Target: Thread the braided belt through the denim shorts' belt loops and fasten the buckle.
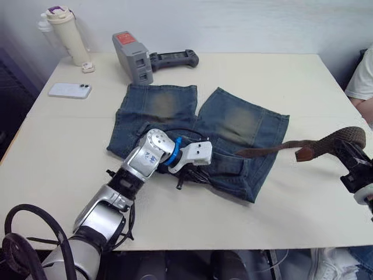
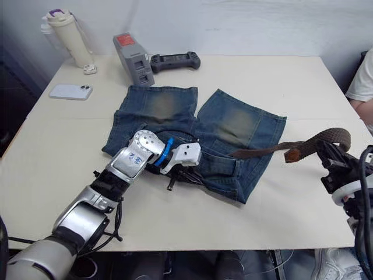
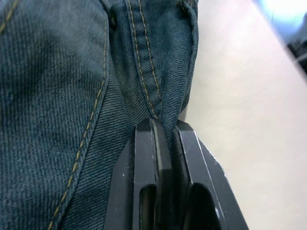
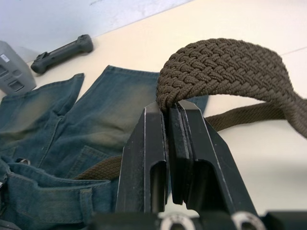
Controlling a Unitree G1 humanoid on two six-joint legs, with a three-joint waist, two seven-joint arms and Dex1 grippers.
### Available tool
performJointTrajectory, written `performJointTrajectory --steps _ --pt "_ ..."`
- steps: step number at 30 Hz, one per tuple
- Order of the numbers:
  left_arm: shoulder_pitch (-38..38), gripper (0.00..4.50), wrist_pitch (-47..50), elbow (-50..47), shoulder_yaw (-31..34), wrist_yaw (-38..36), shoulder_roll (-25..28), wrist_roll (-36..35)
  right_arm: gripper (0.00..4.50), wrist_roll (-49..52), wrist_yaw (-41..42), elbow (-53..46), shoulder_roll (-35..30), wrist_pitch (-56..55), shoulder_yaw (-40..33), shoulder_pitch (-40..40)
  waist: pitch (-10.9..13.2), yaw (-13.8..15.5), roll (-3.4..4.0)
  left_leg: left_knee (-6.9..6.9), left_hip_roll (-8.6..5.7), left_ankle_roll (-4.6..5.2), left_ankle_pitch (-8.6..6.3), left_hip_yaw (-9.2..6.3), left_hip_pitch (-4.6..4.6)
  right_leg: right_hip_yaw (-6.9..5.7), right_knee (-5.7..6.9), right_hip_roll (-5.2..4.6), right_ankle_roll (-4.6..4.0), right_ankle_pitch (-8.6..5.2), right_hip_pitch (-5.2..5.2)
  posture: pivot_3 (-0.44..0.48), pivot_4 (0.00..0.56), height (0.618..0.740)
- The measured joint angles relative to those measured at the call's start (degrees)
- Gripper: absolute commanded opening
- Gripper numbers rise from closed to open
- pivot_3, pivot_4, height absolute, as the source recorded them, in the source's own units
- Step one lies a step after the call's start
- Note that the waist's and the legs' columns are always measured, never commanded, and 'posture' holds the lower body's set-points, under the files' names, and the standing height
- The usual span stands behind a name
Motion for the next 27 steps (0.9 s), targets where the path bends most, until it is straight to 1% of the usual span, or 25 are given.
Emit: performJointTrajectory --steps 2,4,5,6,7,8,12,14,17,21,23,27 --pt "0.2 0.05 4.2 -2.4 0.4 0.0 0.4 -1.9 0.0 0.0 -0.1 -0.3 0.5 0.0 0.7 0.0 0.0 -0.1 0.0 -0.01 0.0 0.0 0.0 0.0 0.0 0.0 0.0 0.0 0.0 0.0 -0.01 0.0 0.15 0.74" --pt "0.2 0.89 7.7 -4.0 1.3 0.1 0.2 -3.9 0.0 -0.3 -0.5 -0.4 1.0 -0.2 1.7 -0.4 0.0 -0.2 0.0 -0.01 0.01 -0.01 0.01 -0.01 0.01 0.0 0.03 0.0 0.0 0.0 -0.01 0.0 0.15 0.74" --pt "0.2 1.19 9.1 -4.2 1.9 0.0 0.2 -5.0 0.0 -0.5 -0.9 -0.7 1.4 -0.3 2.5 -0.8 0.0 -0.2 0.0 0.0 0.01 -0.01 0.01 -0.01 0.01 0.0 0.03 0.0 0.0 0.0 -0.01 0.0 0.15 0.74" --pt "0.1 1.73 10.4 -4.3 2.3 0.0 0.2 -6.0 0.0 -0.7 -1.3 -0.9 1.9 -0.3 3.2 -1.4 0.0 -0.3 0.0 0.0 0.01 -0.01 0.01 -0.01 0.02 0.0 0.04 0.0 0.0 0.0 -0.02 0.0 0.15 0.74" --pt "0.0 2.12 11.6 -4.3 2.5 0.0 0.3 -6.9 0.0 -0.9 -1.7 -1.3 2.0 -0.4 4.1 -1.9 0.0 -0.4 0.0 0.0 0.01 -0.01 0.01 0.0 0.02 0.01 0.05 0.0 0.0 0.0 -0.02 0.0 0.15 0.74" --pt "-0.2 2.56 12.1 -4.3 2.5 0.0 0.4 -7.4 0.0 -1.1 -1.9 -1.7 2.0 -0.4 4.6 -2.1 0.0 -0.4 0.0 -0.01 0.01 -0.02 0.01 -0.01 0.02 0.0 0.05 0.01 0.0 0.0 -0.03 0.0 0.15 0.74" --pt "-0.5 4.39 11.3 -4.3 2.0 -0.8 3.6 -7.7 0.0 -1.3 -2.7 -2.3 2.6 -0.6 6.0 -2.6 0.0 -0.3 0.0 -0.03 0.01 -0.03 0.02 0.0 0.03 0.0 0.04 0.01 0.0 0.0 -0.03 0.0 0.15 0.74" --pt "-0.5 4.45 11.2 -4.1 2.0 -0.8 3.9 -8.1 0.0 -1.5 -3.1 -2.6 3.6 -1.3 6.5 -2.5 0.0 -0.1 0.0 -0.01 0.0 -0.03 0.02 0.01 0.02 0.0 0.04 0.0 0.0 0.0 -0.02 0.0 0.15 0.74" --pt "-1.4 4.45 11.3 -3.1 3.4 0.2 2.8 -9.4 0.0 -3.6 -3.6 -4.6 6.4 -2.4 7.4 -1.6 0.0 0.1 0.0 0.0 -0.01 -0.03 0.01 -0.02 -0.01 -0.01 0.02 0.0 0.0 0.0 -0.01 0.0 0.15 0.74" --pt "-4.9 4.45 10.7 -1.3 7.6 3.4 -0.5 -11.9 0.0 -13.6 -4.9 -4.9 14.4 -4.3 14.1 -2.1 0.0 -0.2 -0.01 0.0 -0.02 -0.03 0.01 0.0 -0.01 0.0 0.04 0.0 0.01 0.0 -0.03 0.0 0.15 0.74" --pt "-5.4 4.45 10.4 -1.4 8.5 3.6 -1.8 -13.5 0.0 -18.9 -4.7 -4.1 16.5 -4.4 17.5 -2.3 0.0 -0.4 0.01 -0.02 -0.01 -0.03 0.02 0.02 0.02 0.03 0.07 0.0 0.01 0.0 -0.06 0.0 0.15 0.74" --pt "-5.6 4.45 6.5 -1.3 9.7 4.3 -1.5 -14.7 0.0 -26.1 -3.5 -1.5 22.1 -5.2 22.5 -2.5 0.0 -0.7 0.02 -0.06 0.03 -0.11 0.07 0.02 0.03 0.04 0.1 0.05 0.01 0.0 -0.11 0.0 0.15 0.74"
